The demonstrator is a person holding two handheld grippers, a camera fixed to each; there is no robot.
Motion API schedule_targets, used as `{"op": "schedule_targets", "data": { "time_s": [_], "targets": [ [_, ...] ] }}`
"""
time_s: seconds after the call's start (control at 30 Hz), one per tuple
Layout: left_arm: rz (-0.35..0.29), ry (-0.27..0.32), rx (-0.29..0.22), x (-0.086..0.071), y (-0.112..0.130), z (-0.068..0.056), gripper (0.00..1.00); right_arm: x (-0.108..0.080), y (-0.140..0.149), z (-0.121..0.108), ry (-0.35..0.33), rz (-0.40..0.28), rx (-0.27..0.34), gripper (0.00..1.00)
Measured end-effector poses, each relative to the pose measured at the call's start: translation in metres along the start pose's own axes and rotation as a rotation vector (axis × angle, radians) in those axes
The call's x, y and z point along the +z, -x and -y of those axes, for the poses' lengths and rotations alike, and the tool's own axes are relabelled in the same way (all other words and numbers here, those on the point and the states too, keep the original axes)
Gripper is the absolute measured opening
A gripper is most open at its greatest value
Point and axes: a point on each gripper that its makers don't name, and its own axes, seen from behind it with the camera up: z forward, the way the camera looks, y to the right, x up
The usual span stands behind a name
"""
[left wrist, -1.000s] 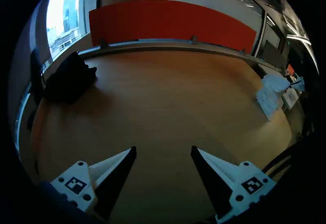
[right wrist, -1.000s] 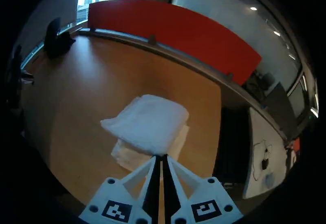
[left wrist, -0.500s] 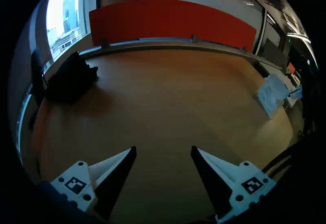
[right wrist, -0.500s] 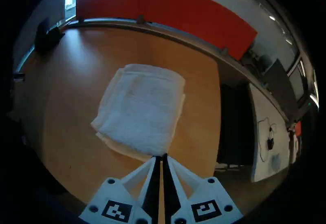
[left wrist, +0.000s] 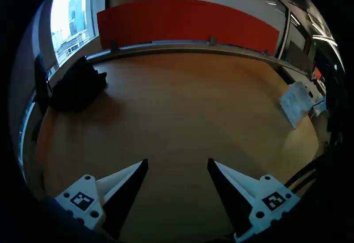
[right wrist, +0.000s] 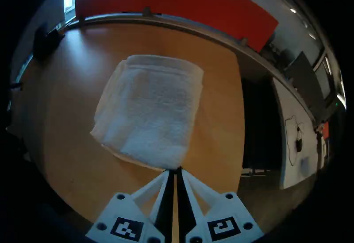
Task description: Fold towel
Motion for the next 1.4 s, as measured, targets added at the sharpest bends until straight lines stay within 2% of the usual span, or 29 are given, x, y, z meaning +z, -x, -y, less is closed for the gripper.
{"op": "schedule_targets", "data": {
  "time_s": [0.33,0.4,0.47,0.57,0.67,0.73,0.8,0.83,1.1,1.4],
  "targets": [
    [0.002,-0.004,-0.003,0.000,0.001,0.001,0.99,0.002,-0.002,0.000,0.005,-0.010,0.007,0.05],
    [0.003,-0.003,-0.004,0.001,0.002,0.001,0.99,0.001,-0.002,0.001,0.005,-0.013,0.009,0.07],
    [0.003,-0.002,-0.003,0.001,0.002,0.001,1.00,0.000,-0.002,0.002,0.004,-0.018,0.011,0.14],
    [0.002,-0.001,-0.002,0.001,0.002,0.000,1.00,-0.002,-0.001,0.002,0.006,-0.020,0.015,0.33],
    [0.002,0.002,-0.002,0.001,0.002,0.000,1.00,-0.003,0.001,0.004,0.007,-0.024,0.017,0.61],
    [0.001,0.004,-0.002,0.001,0.002,-0.001,1.00,-0.005,0.000,0.005,0.009,-0.031,0.015,0.75],
    [0.001,0.006,-0.002,0.001,0.002,-0.001,0.99,-0.006,-0.001,0.007,0.009,-0.039,0.014,0.97],
    [0.001,0.007,-0.002,0.001,0.002,-0.001,1.00,-0.006,-0.003,0.009,0.007,-0.044,0.015,1.00],
    [-0.002,0.009,-0.002,0.000,0.002,-0.001,1.00,-0.010,-0.017,0.018,-0.009,-0.077,0.024,1.00],
    [-0.005,0.001,-0.007,-0.003,0.004,0.003,1.00,-0.008,-0.046,0.022,-0.018,-0.118,0.020,1.00]
  ]
}}
